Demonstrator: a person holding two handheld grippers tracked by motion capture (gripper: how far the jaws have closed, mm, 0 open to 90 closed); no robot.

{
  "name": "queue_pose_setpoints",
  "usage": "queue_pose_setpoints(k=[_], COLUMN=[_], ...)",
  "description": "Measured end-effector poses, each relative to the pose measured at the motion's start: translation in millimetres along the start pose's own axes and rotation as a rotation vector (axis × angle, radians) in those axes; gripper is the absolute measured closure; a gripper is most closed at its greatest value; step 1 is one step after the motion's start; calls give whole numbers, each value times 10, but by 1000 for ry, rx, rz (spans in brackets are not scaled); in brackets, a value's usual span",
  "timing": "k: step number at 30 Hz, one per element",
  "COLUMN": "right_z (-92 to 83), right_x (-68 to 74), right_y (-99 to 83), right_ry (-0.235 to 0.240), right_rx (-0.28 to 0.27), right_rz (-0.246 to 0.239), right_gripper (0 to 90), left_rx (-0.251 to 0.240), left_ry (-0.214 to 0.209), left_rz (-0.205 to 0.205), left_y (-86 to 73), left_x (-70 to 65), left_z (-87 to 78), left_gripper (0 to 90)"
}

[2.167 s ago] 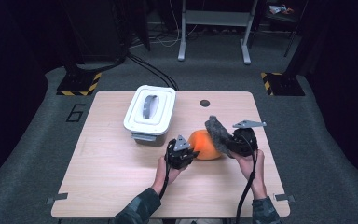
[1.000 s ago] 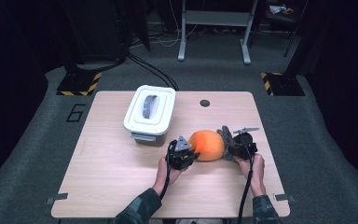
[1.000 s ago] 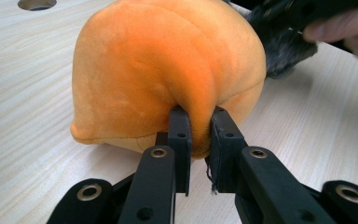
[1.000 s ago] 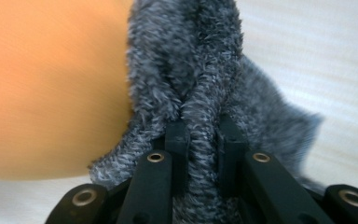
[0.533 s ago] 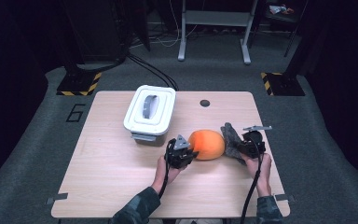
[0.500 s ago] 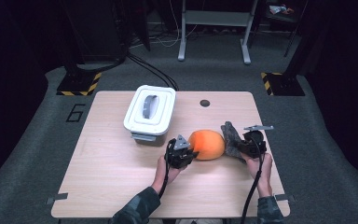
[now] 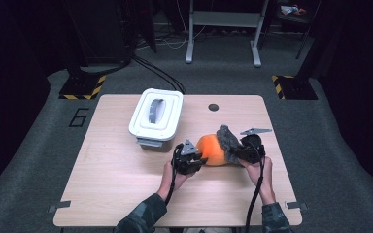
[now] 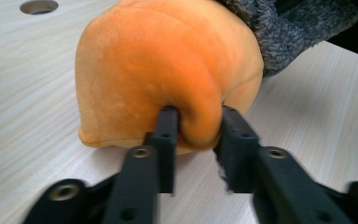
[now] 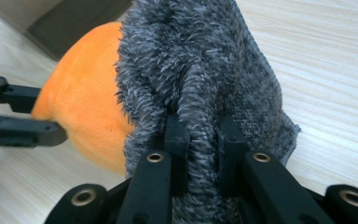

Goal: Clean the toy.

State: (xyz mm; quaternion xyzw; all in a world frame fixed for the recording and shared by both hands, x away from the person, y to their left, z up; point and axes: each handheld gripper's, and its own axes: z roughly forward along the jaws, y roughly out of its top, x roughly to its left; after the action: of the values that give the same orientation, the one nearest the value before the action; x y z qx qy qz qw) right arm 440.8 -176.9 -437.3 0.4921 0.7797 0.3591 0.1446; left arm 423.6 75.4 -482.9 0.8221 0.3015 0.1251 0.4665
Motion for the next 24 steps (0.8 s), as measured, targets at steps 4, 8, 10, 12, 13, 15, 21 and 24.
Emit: queue_pose_setpoints(k=[4,8,10,12,13,15,21,24], right_z=[13,14,16,20,20,20,23,9], right_x=[-34,-47,-59,-72,-71,-72,-64,-53], right_y=[18,20,19,15,14,10,5,10], right_ry=[-7,-9,-10,-10,-13,-12,-21,-21], right_rx=[-3,7,0,-6,-8,-8,-24,-38], right_rz=[0,7,7,4,8,22,11,14], right_gripper=[784,783,783,782,782,782,782,783], left_rx=[7,-24,-37,-41,-39,-52,-39,-39], left_ry=[48,93,107,110,108,109,115,113], left_rz=[30,45,61,65,69,63,64,42], left_y=[-39,-30,-13,0,7,8,33,47], left_x=[-20,-44,-82,-97,-93,-78,-82,-77], left_z=[13,48,60,81,91,113,134,125], left_gripper=[515,466,461,453,452,502,717,765])
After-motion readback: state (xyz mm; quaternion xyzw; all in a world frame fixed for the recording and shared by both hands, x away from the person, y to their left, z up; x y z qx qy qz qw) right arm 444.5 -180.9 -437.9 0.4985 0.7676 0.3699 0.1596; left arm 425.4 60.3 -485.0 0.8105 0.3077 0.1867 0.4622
